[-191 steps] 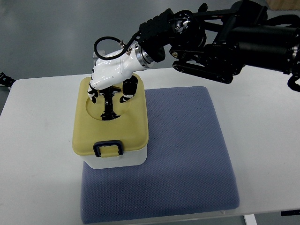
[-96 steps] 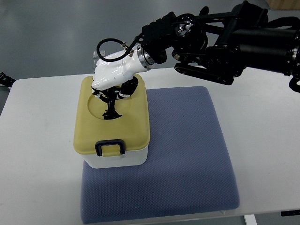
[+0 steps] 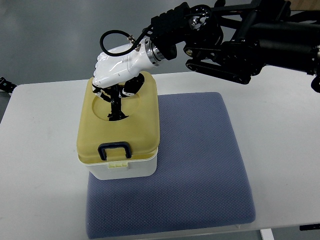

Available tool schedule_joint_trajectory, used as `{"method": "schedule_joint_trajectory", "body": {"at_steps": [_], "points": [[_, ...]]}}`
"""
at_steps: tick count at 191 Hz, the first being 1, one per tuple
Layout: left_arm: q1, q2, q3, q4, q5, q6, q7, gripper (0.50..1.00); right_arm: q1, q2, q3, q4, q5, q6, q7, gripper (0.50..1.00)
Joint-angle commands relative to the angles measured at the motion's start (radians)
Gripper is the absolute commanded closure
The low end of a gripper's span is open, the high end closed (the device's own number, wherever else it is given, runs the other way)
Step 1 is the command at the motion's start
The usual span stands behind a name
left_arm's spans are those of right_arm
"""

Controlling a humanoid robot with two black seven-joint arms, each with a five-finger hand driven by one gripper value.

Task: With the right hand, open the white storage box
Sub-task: 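Lift the yellow lid off the box with the right hand, then lower the yellow lid onto the mat beside the box and release it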

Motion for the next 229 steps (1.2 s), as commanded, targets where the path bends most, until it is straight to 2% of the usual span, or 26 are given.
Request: {"method": "schedule_joint_trajectory", "body": {"at_steps": [1, 26, 51, 93, 119, 160, 187, 229], "points": [[0.000, 0.000, 0.000, -0.001, 0.000, 0.000, 0.000, 0.500, 0.021, -0.017, 0.003, 0.004, 0.006, 0.000, 0.000, 1.000], [0.000, 0.000, 0.000, 0.000, 0.000, 0.000, 0.000, 0.500, 0.038, -0.046, 0.035, 0.009, 0.007, 0.008, 0.000, 1.000], [0.000, 0.000, 0.000, 0.000, 0.000, 0.000, 0.000, 0.500, 0.053, -0.119, 0.043, 0.023, 0.007, 0.011, 0.000, 1.000], [0.000, 0.000, 0.000, -0.001, 0.000, 0.000, 0.000, 0.500, 0.055, -0.315, 0.044, 0.080, 0.006, 0.009, 0.000, 1.000], [0.000, 0.000, 0.000, 0.000, 0.000, 0.000, 0.000, 0.500, 0.042, -0.453, 0.049, 0.179, 0.004, 0.006, 0.000, 1.000], [0.000, 0.000, 0.000, 0.000, 0.000, 0.000, 0.000, 0.500, -0.016, -0.603, 0.061, 0.251, -0.008, 0.005, 0.000, 1.000], [0.000, 0.000, 0.000, 0.000, 0.000, 0.000, 0.000, 0.500, -0.080, -0.671, 0.061, 0.271, -0.009, -0.003, 0.000, 1.000], [0.000, 0.000, 0.000, 0.000, 0.000, 0.000, 0.000, 0.500, -0.183, -0.700, 0.060, 0.271, -0.012, -0.086, 0.000, 1.000]]}}
